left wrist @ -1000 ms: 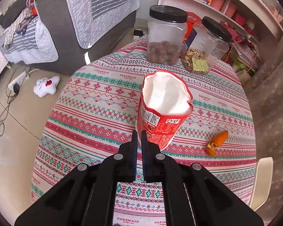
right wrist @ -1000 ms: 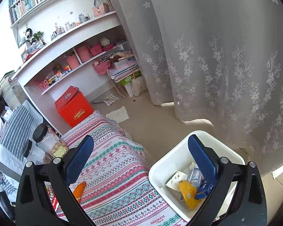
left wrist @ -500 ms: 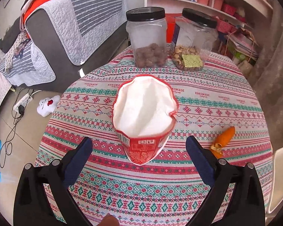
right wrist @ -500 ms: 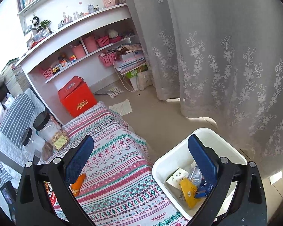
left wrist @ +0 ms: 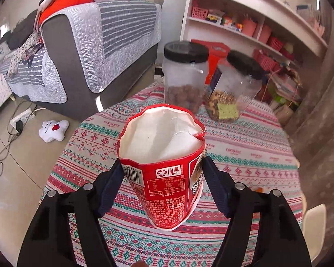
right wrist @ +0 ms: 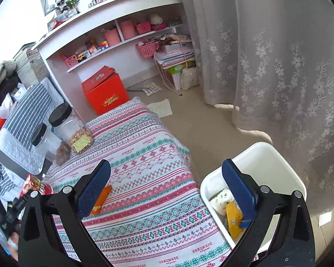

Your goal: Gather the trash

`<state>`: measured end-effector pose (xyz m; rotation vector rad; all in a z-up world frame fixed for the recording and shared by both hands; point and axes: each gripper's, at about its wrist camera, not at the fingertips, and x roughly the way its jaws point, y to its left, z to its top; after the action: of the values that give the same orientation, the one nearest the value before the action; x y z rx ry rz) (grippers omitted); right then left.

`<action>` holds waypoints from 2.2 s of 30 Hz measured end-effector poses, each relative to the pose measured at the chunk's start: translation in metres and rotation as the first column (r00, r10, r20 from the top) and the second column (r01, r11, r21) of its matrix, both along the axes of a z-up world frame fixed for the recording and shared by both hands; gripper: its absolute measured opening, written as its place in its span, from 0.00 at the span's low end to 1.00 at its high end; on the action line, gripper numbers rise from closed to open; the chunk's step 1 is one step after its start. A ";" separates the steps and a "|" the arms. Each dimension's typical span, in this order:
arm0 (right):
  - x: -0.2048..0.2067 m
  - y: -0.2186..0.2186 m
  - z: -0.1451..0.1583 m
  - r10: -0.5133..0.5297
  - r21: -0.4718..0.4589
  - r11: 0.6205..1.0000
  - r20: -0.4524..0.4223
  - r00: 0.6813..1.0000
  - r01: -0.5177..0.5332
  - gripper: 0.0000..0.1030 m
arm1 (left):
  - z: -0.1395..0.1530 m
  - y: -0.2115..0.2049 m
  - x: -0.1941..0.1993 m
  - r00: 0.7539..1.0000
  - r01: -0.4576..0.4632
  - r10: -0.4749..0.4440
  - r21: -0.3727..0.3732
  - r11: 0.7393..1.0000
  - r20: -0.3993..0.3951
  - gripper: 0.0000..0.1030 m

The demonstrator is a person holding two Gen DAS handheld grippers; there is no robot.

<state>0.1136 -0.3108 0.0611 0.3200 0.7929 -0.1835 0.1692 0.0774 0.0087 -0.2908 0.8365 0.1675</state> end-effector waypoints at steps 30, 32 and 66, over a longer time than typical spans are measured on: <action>0.016 0.047 -0.019 0.129 0.130 0.984 -0.063 0.990 -0.120 0.93 | 0.007 0.089 -0.053 0.999 -0.013 0.037 -0.743 0.669 0.016 0.59; 0.016 0.048 -0.022 0.154 0.156 0.977 -0.063 0.986 -0.143 0.93 | -0.007 0.086 -0.055 0.998 0.038 0.021 -0.867 0.496 0.055 0.54; 0.020 0.062 -0.018 0.325 0.052 0.944 0.026 0.945 -0.326 0.86 | -0.050 0.070 -0.026 0.981 -0.045 -0.147 -0.879 0.474 -0.130 0.74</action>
<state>0.1339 -0.2487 0.0427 0.2385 0.8229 0.1524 0.1431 0.1472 -0.0416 -1.2694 1.0748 -0.3427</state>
